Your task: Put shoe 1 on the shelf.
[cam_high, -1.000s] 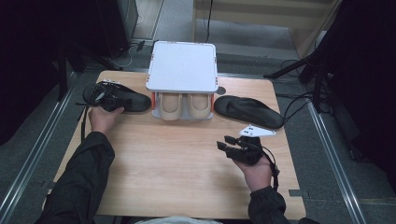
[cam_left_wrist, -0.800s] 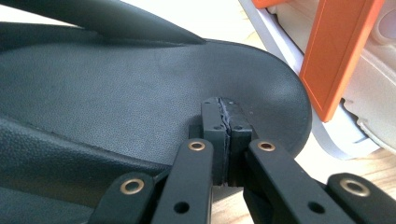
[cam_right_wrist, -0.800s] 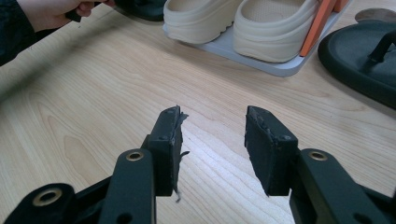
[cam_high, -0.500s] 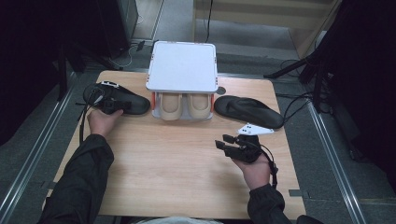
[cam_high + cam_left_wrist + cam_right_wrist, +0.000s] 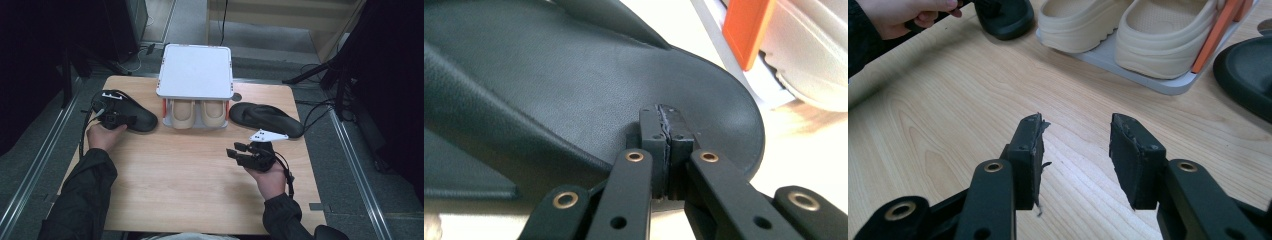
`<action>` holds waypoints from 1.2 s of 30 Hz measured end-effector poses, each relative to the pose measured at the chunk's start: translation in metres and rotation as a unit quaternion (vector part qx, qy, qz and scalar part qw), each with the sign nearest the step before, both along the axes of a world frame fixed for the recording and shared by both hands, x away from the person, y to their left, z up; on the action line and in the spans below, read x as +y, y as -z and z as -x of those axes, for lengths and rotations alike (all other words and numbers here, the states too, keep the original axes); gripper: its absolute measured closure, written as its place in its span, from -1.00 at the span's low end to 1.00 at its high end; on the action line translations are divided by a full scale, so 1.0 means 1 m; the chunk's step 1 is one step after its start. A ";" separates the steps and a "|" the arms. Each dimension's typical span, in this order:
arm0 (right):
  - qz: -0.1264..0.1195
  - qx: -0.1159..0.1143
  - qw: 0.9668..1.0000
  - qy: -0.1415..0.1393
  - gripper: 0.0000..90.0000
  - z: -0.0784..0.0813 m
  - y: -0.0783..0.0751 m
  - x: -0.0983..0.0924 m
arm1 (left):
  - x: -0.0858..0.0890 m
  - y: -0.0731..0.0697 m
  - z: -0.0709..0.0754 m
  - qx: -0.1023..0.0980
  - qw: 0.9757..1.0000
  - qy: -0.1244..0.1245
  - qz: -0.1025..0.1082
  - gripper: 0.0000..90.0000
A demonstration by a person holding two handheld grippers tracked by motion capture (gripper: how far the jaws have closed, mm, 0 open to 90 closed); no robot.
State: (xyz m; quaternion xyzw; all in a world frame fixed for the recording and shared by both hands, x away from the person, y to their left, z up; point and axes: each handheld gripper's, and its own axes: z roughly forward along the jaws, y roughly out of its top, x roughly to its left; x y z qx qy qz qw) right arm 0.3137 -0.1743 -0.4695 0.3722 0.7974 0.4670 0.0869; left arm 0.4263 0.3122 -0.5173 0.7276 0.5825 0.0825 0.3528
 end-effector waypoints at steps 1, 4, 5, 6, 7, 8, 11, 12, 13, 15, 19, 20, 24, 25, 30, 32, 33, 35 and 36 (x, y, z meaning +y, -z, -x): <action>0.001 0.002 1.000 -0.001 0.29 -0.001 0.001 0.001 | 0.000 0.000 0.002 -0.002 1.000 0.001 -0.003 1.00; 0.003 0.008 1.000 -0.005 0.29 -0.004 0.003 0.004 | 0.002 0.000 0.008 0.000 1.000 0.000 -0.001 1.00; 0.002 0.008 1.000 -0.006 0.29 -0.005 0.003 0.005 | 0.003 0.000 0.010 0.001 1.000 0.000 0.003 1.00; 0.000 0.009 1.000 -0.007 0.29 -0.006 0.003 0.005 | 0.005 0.001 0.012 0.000 1.000 0.000 0.005 1.00; -0.001 0.008 1.000 -0.008 0.29 -0.007 0.003 0.006 | 0.006 0.001 0.015 0.002 1.000 0.001 0.006 1.00; -0.003 0.008 1.000 -0.008 0.29 -0.007 0.003 0.006 | 0.007 0.001 0.017 0.001 1.000 0.001 0.006 1.00; -0.003 0.012 1.000 -0.011 0.30 -0.009 0.004 0.007 | 0.009 0.000 0.024 0.001 1.000 0.003 -0.003 1.00; -0.003 0.012 1.000 -0.012 0.30 -0.010 0.005 0.007 | 0.010 0.000 0.026 0.002 1.000 0.005 -0.004 1.00; -0.005 0.013 1.000 -0.012 0.30 -0.010 0.005 0.007 | 0.012 0.000 0.029 0.003 1.000 0.005 -0.004 1.00; -0.006 0.016 1.000 -0.014 0.30 -0.012 0.004 0.008 | 0.015 0.000 0.034 0.005 1.000 0.004 -0.002 1.00; -0.007 0.012 1.000 -0.016 0.30 -0.014 0.003 0.010 | 0.020 0.000 0.044 0.007 1.000 0.002 -0.002 1.00; -0.007 0.013 1.000 -0.016 0.30 -0.014 0.003 0.010 | 0.022 0.000 0.046 0.006 1.000 0.002 -0.005 1.00; -0.008 0.014 1.000 -0.017 0.30 -0.015 0.004 0.011 | 0.027 -0.002 0.056 0.006 1.000 0.005 -0.021 1.00; -0.008 0.014 1.000 -0.018 0.30 -0.016 0.004 0.012 | 0.028 -0.002 0.058 0.005 1.000 0.004 -0.023 1.00; -0.007 0.016 1.000 -0.020 0.30 -0.016 0.004 0.013 | 0.036 -0.002 0.064 0.011 1.000 0.002 -0.016 1.00; -0.006 0.015 1.000 -0.018 0.30 -0.016 0.003 0.012 | 0.039 -0.002 0.065 0.014 1.000 0.001 -0.015 1.00; -0.007 0.015 1.000 -0.017 0.30 -0.016 0.003 0.012 | 0.040 -0.002 0.066 0.014 1.000 -0.001 -0.013 1.00; -0.009 0.016 1.000 -0.016 0.30 -0.016 0.003 0.012 | 0.043 -0.002 0.067 0.016 1.000 -0.002 -0.010 1.00; -0.008 0.016 1.000 -0.016 0.30 -0.016 0.003 0.012 | 0.045 -0.002 0.067 0.016 1.000 -0.004 -0.008 1.00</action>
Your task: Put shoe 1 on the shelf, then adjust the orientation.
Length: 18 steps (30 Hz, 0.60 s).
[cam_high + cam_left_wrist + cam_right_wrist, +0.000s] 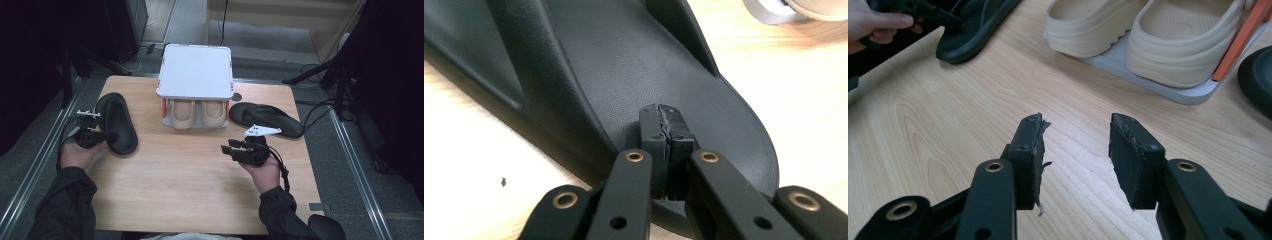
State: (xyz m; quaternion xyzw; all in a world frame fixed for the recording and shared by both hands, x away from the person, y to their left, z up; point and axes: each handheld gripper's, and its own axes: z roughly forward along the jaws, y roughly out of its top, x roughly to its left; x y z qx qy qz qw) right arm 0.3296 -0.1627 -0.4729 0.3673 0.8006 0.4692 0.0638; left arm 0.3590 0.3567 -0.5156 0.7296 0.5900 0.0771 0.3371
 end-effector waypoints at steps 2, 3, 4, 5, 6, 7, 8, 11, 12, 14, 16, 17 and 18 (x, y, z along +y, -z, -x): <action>0.003 0.001 1.000 -0.001 0.30 0.000 0.001 0.000 | 0.003 0.000 0.001 0.003 1.000 -0.002 0.004 1.00; 0.003 0.001 1.000 -0.001 0.30 0.000 0.001 0.000 | 0.004 0.000 0.001 0.004 1.000 -0.003 0.006 1.00; 0.002 0.001 1.000 -0.001 0.30 0.001 0.001 0.000 | 0.005 0.000 0.001 0.006 1.000 -0.003 0.007 1.00; 0.002 0.001 1.000 -0.001 0.30 0.001 0.001 0.000 | 0.006 0.000 0.002 0.007 1.000 -0.002 0.008 1.00; 0.002 0.001 1.000 0.000 0.30 0.001 0.000 0.000 | 0.007 0.000 0.002 0.006 1.000 -0.002 0.006 1.00; 0.002 0.001 1.000 0.000 0.30 0.001 0.001 -0.001 | 0.008 0.000 0.003 0.005 1.000 -0.003 0.005 1.00; 0.002 0.001 1.000 0.001 0.30 0.001 0.000 -0.001 | 0.009 0.000 0.004 0.006 1.000 -0.004 0.005 1.00; 0.002 0.001 1.000 0.000 0.30 0.001 0.001 0.000 | 0.015 -0.001 0.008 0.009 1.000 -0.010 0.004 1.00; 0.002 0.001 1.000 0.000 0.30 0.001 0.001 0.000 | 0.017 -0.001 0.009 0.009 1.000 -0.014 0.002 1.00; 0.002 0.001 1.000 0.000 0.30 0.000 0.001 0.000 | 0.021 -0.001 0.012 0.012 1.000 -0.018 0.005 1.00; 0.002 0.002 1.000 0.000 0.30 0.000 0.001 0.000 | 0.024 -0.004 0.015 0.010 1.000 -0.024 0.011 0.97; 0.002 0.002 1.000 0.000 0.30 0.000 0.001 0.000 | 0.025 -0.006 0.016 0.004 1.000 -0.023 0.015 0.94; 0.003 0.004 1.000 -0.001 0.30 0.000 0.001 0.000 | 0.026 -0.010 0.016 0.000 1.000 -0.024 0.019 0.90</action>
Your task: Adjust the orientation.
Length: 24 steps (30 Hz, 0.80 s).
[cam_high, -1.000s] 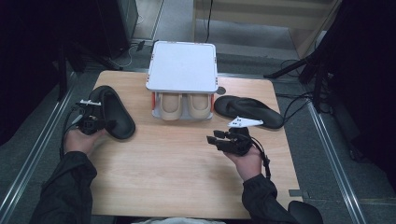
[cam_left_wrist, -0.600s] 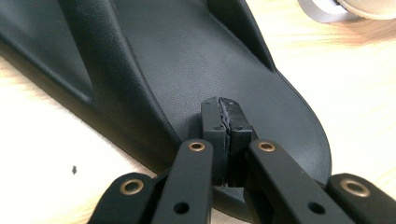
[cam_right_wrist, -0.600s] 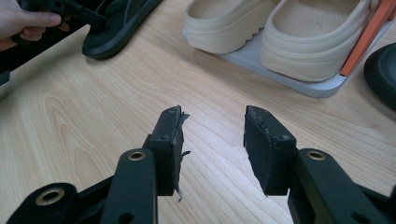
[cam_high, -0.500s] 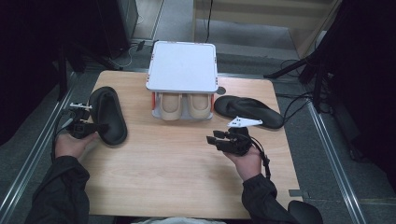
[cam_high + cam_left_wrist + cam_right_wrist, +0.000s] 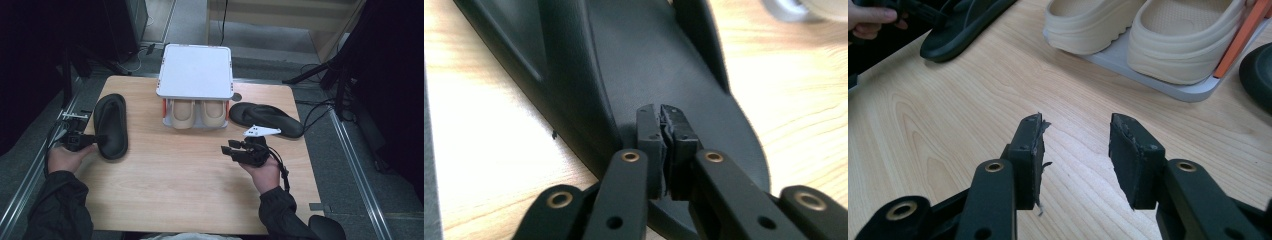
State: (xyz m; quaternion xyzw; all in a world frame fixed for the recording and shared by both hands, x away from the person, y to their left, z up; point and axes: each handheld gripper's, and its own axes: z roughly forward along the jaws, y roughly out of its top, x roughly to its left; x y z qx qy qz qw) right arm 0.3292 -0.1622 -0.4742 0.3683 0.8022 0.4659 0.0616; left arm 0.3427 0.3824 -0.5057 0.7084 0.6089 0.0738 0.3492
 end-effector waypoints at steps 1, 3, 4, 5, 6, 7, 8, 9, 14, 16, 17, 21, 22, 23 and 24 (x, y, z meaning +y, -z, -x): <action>0.000 0.000 1.000 0.000 0.30 0.000 0.000 0.001 | 0.000 -0.005 0.000 -0.010 1.000 -0.004 0.001 0.85; 0.001 -0.001 1.000 -0.002 0.30 0.000 0.000 0.001 | -0.001 -0.013 0.000 -0.025 1.000 -0.009 0.003 0.66; 0.002 0.000 1.000 -0.002 0.30 0.000 0.001 0.002 | -0.001 -0.017 -0.002 -0.031 0.999 -0.009 -0.001 0.56; 0.003 0.000 1.000 -0.002 0.30 0.000 0.001 0.002 | -0.001 -0.019 -0.004 -0.035 0.999 -0.012 -0.005 0.46; 0.003 0.001 1.000 -0.001 0.30 0.001 0.001 0.002 | 0.000 -0.020 -0.006 -0.038 0.999 -0.017 -0.006 0.39; 0.003 0.002 1.000 -0.001 0.30 0.001 0.001 0.002 | 0.002 -0.020 -0.010 -0.039 0.999 -0.022 -0.006 0.31; 0.004 0.002 1.000 -0.001 0.30 0.002 0.001 0.002 | 0.003 -0.020 -0.012 -0.040 0.999 -0.025 -0.006 0.30; 0.005 0.002 1.000 -0.002 0.30 0.002 0.001 0.001 | 0.004 -0.020 -0.015 -0.041 0.999 -0.030 -0.009 0.30; 0.004 0.001 1.000 0.006 0.30 0.005 0.002 -0.003 | 0.013 -0.016 -0.029 -0.040 0.998 -0.051 -0.006 0.25; 0.005 0.003 1.000 0.010 0.30 0.006 0.002 -0.006 | 0.017 -0.013 -0.034 -0.036 0.998 -0.058 -0.012 0.21; 0.006 0.002 1.000 0.011 0.30 0.007 0.002 -0.007 | 0.019 -0.009 -0.037 -0.035 0.997 -0.063 -0.007 0.20; 0.005 0.001 1.000 0.021 0.30 0.010 0.002 -0.012 | 0.024 0.001 -0.046 -0.025 0.997 -0.070 -0.005 0.20; 0.005 0.002 1.000 0.024 0.30 0.010 0.002 -0.013 | 0.024 0.003 -0.048 -0.024 0.997 -0.069 -0.006 0.20; 0.005 0.003 1.000 0.026 0.30 0.011 0.002 -0.015 | 0.023 0.004 -0.050 -0.025 0.997 -0.067 -0.006 0.20; 0.005 0.002 1.000 0.028 0.30 0.012 0.002 -0.016 | 0.021 0.005 -0.052 -0.025 0.998 -0.065 -0.007 0.19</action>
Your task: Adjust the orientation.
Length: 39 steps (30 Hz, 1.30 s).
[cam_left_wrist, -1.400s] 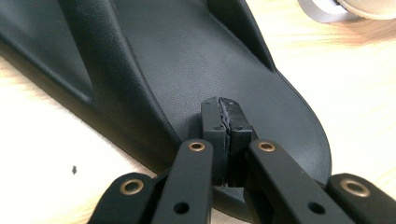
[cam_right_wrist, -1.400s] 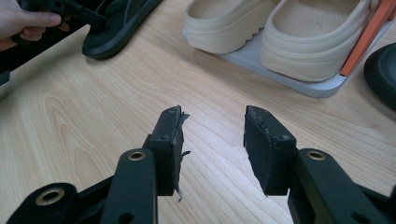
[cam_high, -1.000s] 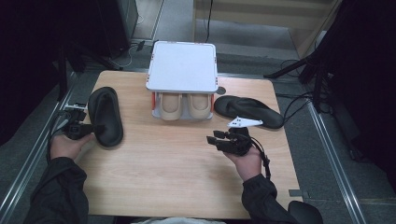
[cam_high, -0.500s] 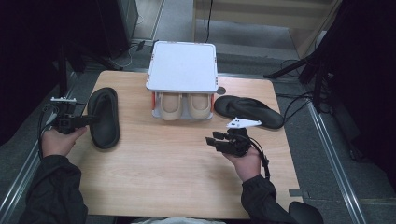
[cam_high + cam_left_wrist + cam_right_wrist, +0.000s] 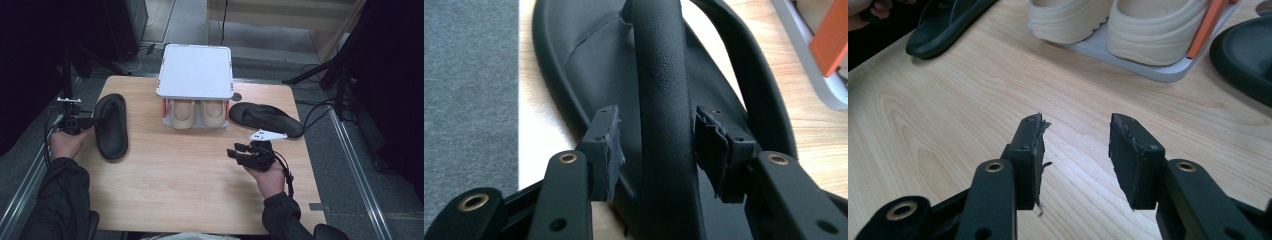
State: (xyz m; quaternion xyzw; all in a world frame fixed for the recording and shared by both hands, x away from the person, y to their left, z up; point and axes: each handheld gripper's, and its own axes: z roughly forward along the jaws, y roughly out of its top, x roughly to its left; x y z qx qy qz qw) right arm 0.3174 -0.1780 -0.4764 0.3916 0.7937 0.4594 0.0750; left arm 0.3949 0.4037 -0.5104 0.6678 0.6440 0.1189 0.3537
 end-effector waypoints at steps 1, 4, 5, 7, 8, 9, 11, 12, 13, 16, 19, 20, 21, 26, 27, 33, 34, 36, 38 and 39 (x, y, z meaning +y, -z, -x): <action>0.000 0.000 1.000 0.002 0.30 0.001 0.000 -0.001 | -0.002 0.001 -0.002 0.002 1.000 0.003 -0.004 0.18; 0.001 0.000 1.000 0.007 0.30 0.003 0.000 -0.004 | -0.006 0.006 -0.008 0.007 1.000 0.013 -0.012 0.17; 0.001 0.000 1.000 0.009 0.30 0.003 0.000 -0.005 | -0.007 0.006 -0.009 0.003 1.000 0.013 -0.009 0.18; 0.001 0.000 1.000 0.010 0.30 0.004 0.001 -0.006 | -0.007 0.007 -0.012 0.002 1.000 0.008 -0.004 0.18; 0.001 0.001 1.000 0.012 0.30 0.005 0.001 -0.007 | -0.008 0.008 -0.013 -0.001 1.000 0.006 -0.003 0.20; 0.002 0.001 1.000 0.014 0.30 0.005 0.001 -0.007 | -0.008 0.008 -0.013 -0.001 1.000 0.007 -0.004 0.22; 0.002 0.001 1.000 0.015 0.30 0.005 0.001 -0.008 | -0.009 0.008 -0.014 -0.003 1.000 0.008 -0.010 0.28; 0.001 0.001 1.000 0.016 0.30 0.005 0.001 -0.008 | -0.009 0.008 -0.015 -0.004 1.000 0.007 -0.014 0.31; 0.001 0.001 1.000 0.018 0.30 0.005 0.001 -0.009 | -0.010 0.008 -0.015 -0.003 1.000 0.008 -0.017 0.36; 0.003 0.000 1.000 0.017 0.30 0.006 0.001 -0.010 | -0.009 0.009 -0.015 -0.003 1.000 0.004 -0.015 0.46; 0.003 0.000 1.000 0.017 0.30 0.005 0.002 -0.009 | -0.009 0.009 -0.015 -0.001 1.000 0.004 -0.012 0.50; 0.003 0.000 1.000 0.017 0.30 0.005 0.002 -0.009 | -0.009 0.009 -0.015 -0.001 1.000 0.003 -0.011 0.51; 0.003 0.000 1.000 0.018 0.30 0.005 0.002 -0.009 | -0.009 0.009 -0.015 0.001 1.000 0.005 -0.010 0.51; 0.002 0.001 1.000 0.018 0.30 0.005 0.002 -0.010 | -0.012 0.009 -0.016 0.001 1.000 0.012 -0.008 0.53; 0.001 0.001 1.000 0.020 0.30 0.005 0.002 -0.010 | -0.013 0.008 -0.016 0.002 1.000 0.014 -0.008 0.53; 0.001 0.000 1.000 0.020 0.30 0.004 0.002 -0.010 | -0.017 0.007 -0.018 0.006 1.000 0.018 -0.002 0.54; 0.000 0.001 1.000 0.020 0.30 0.004 0.002 -0.010 | -0.016 0.007 -0.018 0.012 1.000 0.022 0.001 0.55; 0.000 0.001 1.000 0.020 0.29 0.004 0.002 -0.010 | -0.017 0.006 -0.018 0.013 1.000 0.025 0.003 0.55; 0.000 0.002 1.000 0.019 0.29 0.004 0.002 -0.010 | -0.019 0.006 -0.019 0.016 1.000 0.025 0.006 0.55; 0.000 0.002 1.000 0.020 0.30 0.004 0.002 -0.010 | -0.019 0.006 -0.019 0.017 0.999 0.026 0.005 0.56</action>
